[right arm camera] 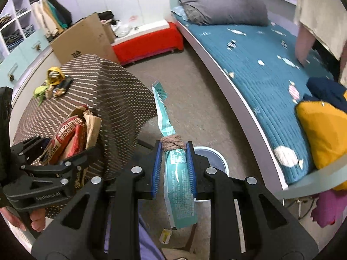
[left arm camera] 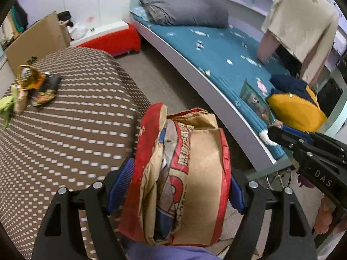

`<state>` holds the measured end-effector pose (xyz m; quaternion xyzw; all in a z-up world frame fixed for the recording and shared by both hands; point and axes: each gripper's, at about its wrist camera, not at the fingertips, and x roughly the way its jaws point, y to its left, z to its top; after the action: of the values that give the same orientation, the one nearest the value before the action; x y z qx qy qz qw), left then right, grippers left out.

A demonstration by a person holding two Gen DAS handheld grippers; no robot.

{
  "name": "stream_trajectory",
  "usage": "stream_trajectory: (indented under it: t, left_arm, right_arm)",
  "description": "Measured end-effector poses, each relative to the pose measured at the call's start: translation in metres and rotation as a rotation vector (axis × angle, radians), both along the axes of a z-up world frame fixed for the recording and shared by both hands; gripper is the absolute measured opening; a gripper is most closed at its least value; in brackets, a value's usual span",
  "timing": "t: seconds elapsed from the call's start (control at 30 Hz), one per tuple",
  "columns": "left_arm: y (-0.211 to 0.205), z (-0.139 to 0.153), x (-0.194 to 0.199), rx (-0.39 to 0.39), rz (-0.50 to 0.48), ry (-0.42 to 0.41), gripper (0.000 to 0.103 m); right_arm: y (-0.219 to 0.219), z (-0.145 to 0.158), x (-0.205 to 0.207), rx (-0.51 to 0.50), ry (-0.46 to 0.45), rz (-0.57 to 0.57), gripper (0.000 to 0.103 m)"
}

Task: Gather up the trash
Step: 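Carry the red bag and teal packet over the blue bin, then open both grippers to drop the red bag and teal packet into the bin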

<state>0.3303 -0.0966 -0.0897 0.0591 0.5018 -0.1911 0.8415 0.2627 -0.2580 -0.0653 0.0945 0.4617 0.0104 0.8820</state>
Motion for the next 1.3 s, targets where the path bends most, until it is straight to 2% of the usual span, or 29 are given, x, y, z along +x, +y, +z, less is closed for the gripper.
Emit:
stream_trajectory:
  t: [0.17,0.2,0.3,0.37,0.4,0.5,0.6,0.77,0.9,0.93,0.97,1.3]
  left_arm:
    - [-0.025,-0.029,0.010,0.036,-0.007,0.064,0.076]
    - [-0.032,-0.033,0.010,0.085,-0.001,0.032,0.076]
    - [-0.048,-0.040,0.011,0.154,-0.008,-0.001,0.076]
    - [-0.054,-0.046,0.016,0.091,-0.039,0.070,0.076]
    - [-0.058,-0.049,0.018,0.083,-0.045,0.086,0.076]
    - [-0.074,-0.061,0.019,0.148,-0.058,0.065,0.076]
    - [-0.086,-0.079,0.024,0.141,-0.081,0.126,0.076]
    - [-0.114,-0.104,0.031,0.159,-0.128,0.171,0.076]
    - [-0.129,-0.108,0.031,0.143,-0.170,0.158,0.078]
    - [-0.132,-0.107,0.031,0.138,-0.170,0.157,0.082]
    - [-0.133,-0.107,0.032,0.132,-0.166,0.157,0.084]
    - [-0.103,-0.108,0.041,0.136,-0.114,0.166,0.085]
  right_arm:
    - [-0.023,-0.025,-0.001,0.006,0.055,-0.052,0.022]
    - [-0.028,-0.031,-0.001,0.014,0.069,-0.060,0.022]
    - [-0.042,-0.050,-0.001,0.028,0.116,-0.091,0.022]
    - [-0.050,-0.062,-0.001,0.038,0.144,-0.110,0.023]
    - [-0.052,-0.066,-0.002,0.046,0.155,-0.117,0.023]
    - [-0.063,-0.078,-0.003,0.061,0.179,-0.138,0.022]
    - [-0.071,-0.088,-0.003,0.070,0.202,-0.158,0.023]
    - [-0.084,-0.105,-0.003,0.083,0.244,-0.196,0.023]
    - [-0.090,-0.115,-0.004,0.095,0.272,-0.217,0.023]
    - [-0.091,-0.117,-0.004,0.096,0.280,-0.221,0.023]
    - [-0.091,-0.118,-0.004,0.098,0.284,-0.224,0.023]
    - [-0.077,-0.121,0.014,0.089,0.294,-0.192,0.023]
